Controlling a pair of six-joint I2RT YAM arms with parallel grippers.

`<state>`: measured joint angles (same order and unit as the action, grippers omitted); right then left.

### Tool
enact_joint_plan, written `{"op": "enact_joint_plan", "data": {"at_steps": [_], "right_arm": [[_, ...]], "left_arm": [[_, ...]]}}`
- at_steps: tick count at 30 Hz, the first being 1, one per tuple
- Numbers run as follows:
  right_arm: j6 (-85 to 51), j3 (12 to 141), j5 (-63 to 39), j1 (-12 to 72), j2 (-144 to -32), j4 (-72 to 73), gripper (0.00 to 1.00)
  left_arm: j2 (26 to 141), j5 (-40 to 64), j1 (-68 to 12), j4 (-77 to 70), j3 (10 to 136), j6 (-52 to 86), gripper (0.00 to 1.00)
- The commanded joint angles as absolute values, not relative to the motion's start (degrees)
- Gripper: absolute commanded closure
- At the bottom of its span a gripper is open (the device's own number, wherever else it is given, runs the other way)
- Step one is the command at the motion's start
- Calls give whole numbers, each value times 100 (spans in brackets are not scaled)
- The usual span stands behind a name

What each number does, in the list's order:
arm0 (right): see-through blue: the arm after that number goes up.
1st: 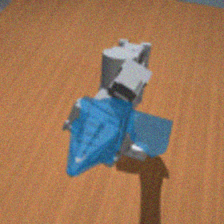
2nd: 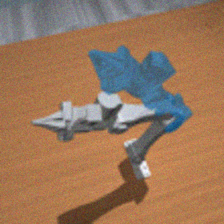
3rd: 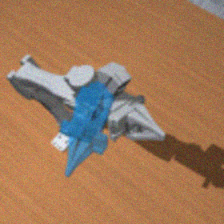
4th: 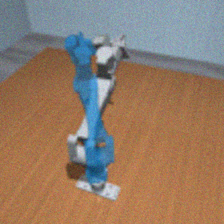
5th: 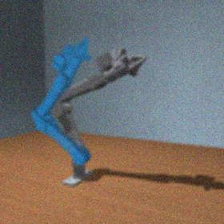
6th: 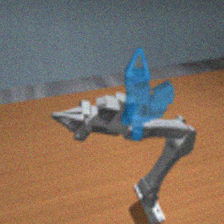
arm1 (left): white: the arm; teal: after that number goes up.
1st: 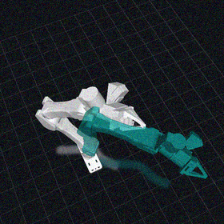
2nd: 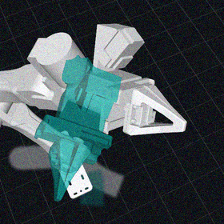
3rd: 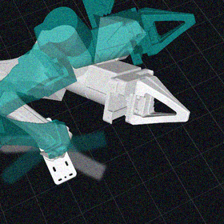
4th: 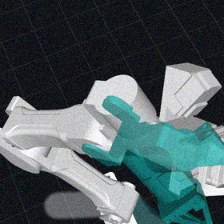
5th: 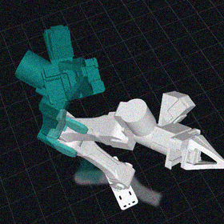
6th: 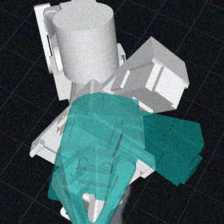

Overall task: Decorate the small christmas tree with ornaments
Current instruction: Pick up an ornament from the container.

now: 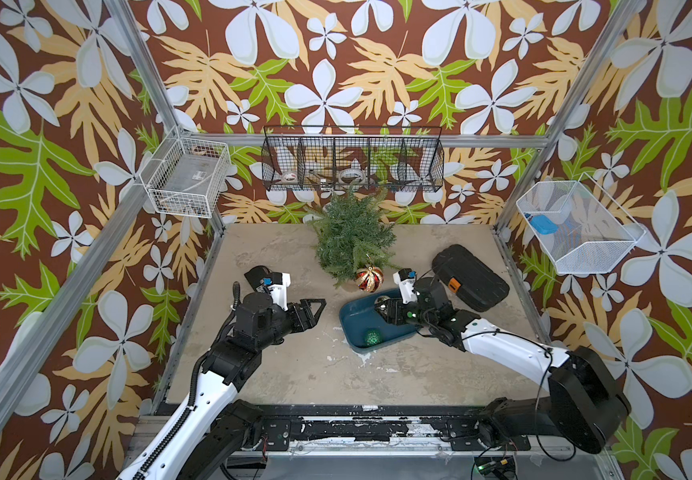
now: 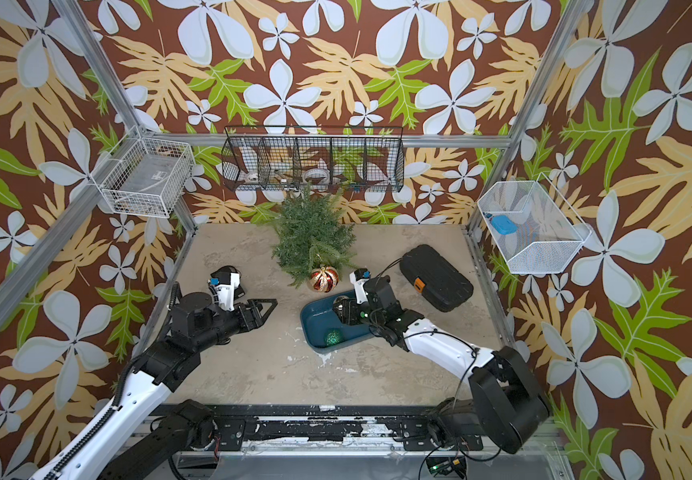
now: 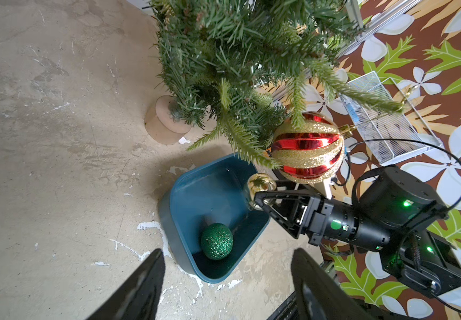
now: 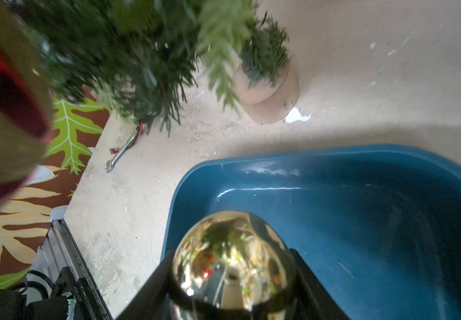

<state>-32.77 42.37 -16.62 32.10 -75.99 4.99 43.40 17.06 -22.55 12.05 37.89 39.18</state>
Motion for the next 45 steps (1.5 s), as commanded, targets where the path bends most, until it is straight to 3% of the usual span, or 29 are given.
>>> {"op": "enact_joint_plan", "data": {"at_steps": [1, 13, 32, 40, 45], "right_arm": [[-3313, 4177, -1741, 2986, -7162, 265, 44], [-3327, 5332, -2159, 2689, -6038, -573, 44], [-3909, 8315, -3364, 2972, -7438, -196, 44], [-4321, 8807, -3639, 3304, -7800, 261, 44], [-4725, 8715, -3838, 3366, -7776, 712, 44]], "left_arm": [[4368, 1851, -2241, 916, 3841, 4015, 26], [4348, 2859, -2242, -539, 3778, 4548, 31], [6069, 4123, -2280, -3299, 5325, 5637, 40], [6416, 3843, -2737, -3428, 5572, 5218, 41], [6535, 3785, -2777, -3586, 5591, 5176, 50]]}}
